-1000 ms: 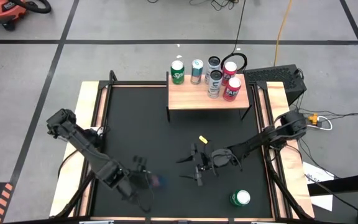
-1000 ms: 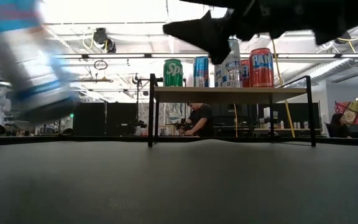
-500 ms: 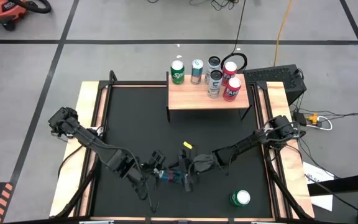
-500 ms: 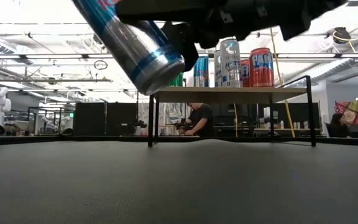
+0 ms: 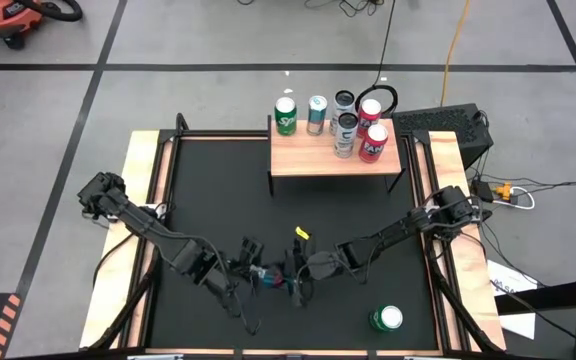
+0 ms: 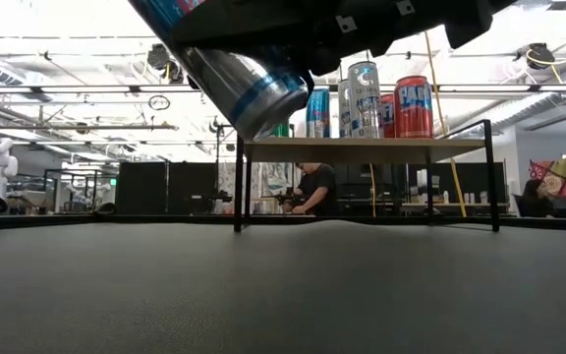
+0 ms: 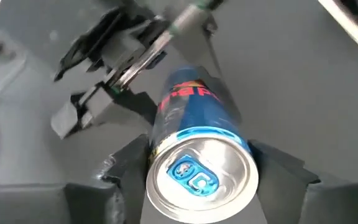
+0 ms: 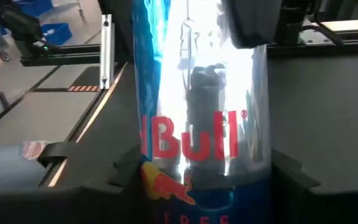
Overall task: Place canned beverage on shelf
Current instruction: Put the blue soda can on the shelf aligned with the other blue soda can
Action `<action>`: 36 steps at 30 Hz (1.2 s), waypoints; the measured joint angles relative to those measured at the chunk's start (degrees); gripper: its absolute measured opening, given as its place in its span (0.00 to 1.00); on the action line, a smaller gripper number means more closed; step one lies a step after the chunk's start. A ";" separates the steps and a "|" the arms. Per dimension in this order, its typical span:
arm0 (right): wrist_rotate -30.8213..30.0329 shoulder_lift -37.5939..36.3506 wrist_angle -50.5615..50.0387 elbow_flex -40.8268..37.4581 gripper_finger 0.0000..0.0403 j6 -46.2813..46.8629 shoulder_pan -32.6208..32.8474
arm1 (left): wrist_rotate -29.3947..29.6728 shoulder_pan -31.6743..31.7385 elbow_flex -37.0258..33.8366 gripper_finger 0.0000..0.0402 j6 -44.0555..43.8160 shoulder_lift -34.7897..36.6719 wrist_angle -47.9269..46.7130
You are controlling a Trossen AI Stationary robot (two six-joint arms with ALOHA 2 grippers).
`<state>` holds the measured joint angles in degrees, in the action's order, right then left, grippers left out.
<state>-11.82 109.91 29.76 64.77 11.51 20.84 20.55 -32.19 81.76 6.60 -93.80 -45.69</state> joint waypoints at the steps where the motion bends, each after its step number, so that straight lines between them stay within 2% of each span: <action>1: -0.95 0.00 -0.04 0.00 0.52 -0.10 0.02 | 0.33 0.14 0.00 0.62 -2.87 0.00 0.07; 5: -10.47 0.03 1.74 -1.22 0.52 -2.21 0.18 | 2.46 1.12 0.04 0.79 -13.60 0.13 0.04; 10: -21.20 0.24 13.64 -6.48 0.57 -5.60 1.13 | 5.23 2.00 0.20 0.96 -22.74 0.44 -4.34; 16: -25.03 0.07 36.00 -14.11 0.57 -12.27 2.28 | 14.35 0.52 -1.97 0.98 -27.56 0.43 -1.09; 19: -25.65 -0.17 45.17 -17.18 0.56 -15.42 2.66 | 15.71 0.05 -3.96 0.95 -27.23 0.13 3.50; 26: -22.98 -0.04 50.11 -20.22 0.58 -20.99 3.02 | 20.48 0.12 -9.39 0.91 -19.27 0.25 25.71; 31: -21.11 -0.04 52.35 -20.20 0.57 -26.42 4.44 | 23.84 1.28 -16.84 0.89 -14.27 0.58 41.02; 36: -20.52 -0.04 52.08 -20.17 0.57 -28.29 5.09 | 22.66 2.01 -27.16 0.86 -7.01 1.70 66.34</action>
<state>-32.34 109.86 81.84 44.61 -16.78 25.93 43.22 -30.18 54.59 -0.41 -92.10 20.65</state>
